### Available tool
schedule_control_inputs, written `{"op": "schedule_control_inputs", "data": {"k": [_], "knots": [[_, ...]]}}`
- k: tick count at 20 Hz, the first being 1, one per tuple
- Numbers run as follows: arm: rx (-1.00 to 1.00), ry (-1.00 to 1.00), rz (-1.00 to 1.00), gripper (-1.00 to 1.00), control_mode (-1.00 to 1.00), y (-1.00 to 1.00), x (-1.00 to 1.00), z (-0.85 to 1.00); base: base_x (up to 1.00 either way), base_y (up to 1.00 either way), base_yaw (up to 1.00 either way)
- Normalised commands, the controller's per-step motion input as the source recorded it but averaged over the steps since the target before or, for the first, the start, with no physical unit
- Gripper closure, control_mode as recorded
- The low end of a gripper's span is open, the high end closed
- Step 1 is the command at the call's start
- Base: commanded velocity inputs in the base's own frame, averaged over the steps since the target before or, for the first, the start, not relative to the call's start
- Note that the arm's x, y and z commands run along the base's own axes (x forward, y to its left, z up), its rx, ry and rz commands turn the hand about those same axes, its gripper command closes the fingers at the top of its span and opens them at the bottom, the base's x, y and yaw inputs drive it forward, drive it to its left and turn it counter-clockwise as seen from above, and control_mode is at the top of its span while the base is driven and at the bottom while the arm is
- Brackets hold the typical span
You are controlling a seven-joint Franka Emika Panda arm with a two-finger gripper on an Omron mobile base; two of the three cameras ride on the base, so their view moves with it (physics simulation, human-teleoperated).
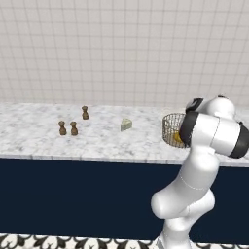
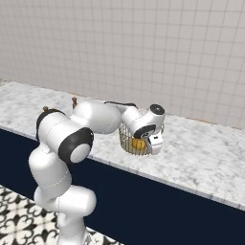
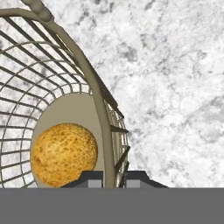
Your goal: Open the cabinet, pick up the bread from the cabinet and place it in the basket. Then move the basket to the dining counter.
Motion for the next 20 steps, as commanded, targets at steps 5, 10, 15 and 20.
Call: {"op": "schedule_control_inputs", "data": {"k": [5,10,15,20], "knots": [[0.0,0.0,0.0,-1.0,-1.0,0.0,0.0,-0.38,0.0,0.0,0.0],[0.0,-0.08,0.0,-1.0,-1.0,0.06,0.0,-0.05,0.0,0.0,0.0],[0.01,-0.08,0.0,-1.0,-1.0,0.22,-0.05,0.38,0.0,0.0,0.0],[-0.01,-0.04,0.0,-1.0,-1.0,0.09,-0.43,0.52,0.0,0.0,0.0]]}}
